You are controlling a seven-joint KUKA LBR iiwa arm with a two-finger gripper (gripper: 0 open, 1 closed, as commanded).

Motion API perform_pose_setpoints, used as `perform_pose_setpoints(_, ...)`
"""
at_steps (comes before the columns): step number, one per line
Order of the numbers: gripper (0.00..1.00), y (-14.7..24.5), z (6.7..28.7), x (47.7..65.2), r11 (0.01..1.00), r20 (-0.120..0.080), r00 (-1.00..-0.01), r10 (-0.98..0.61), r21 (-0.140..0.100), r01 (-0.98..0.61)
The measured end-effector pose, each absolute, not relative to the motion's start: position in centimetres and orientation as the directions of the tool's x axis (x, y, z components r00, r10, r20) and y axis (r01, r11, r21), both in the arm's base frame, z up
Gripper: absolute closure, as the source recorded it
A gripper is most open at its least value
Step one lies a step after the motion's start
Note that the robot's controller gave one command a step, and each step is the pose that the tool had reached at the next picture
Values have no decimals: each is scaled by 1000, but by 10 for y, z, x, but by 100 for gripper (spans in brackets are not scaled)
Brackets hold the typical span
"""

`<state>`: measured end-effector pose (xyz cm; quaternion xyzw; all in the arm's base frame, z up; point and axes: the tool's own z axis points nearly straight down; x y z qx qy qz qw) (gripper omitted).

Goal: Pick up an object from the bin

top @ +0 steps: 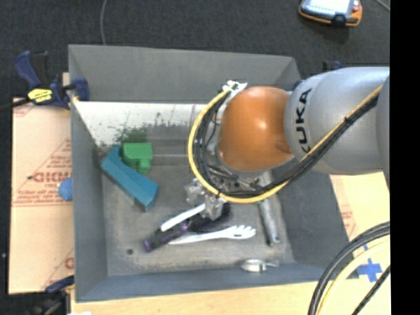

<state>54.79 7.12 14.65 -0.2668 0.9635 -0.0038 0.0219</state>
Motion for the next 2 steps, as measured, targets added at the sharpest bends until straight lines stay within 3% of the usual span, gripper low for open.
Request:
perform_pose_setpoints(1,100,78,148,545,772,-47,-771,-636,-31,-635)
perform_pose_setpoints(2,100,69,145,548,775,-40,-775,-631,-19,-631)
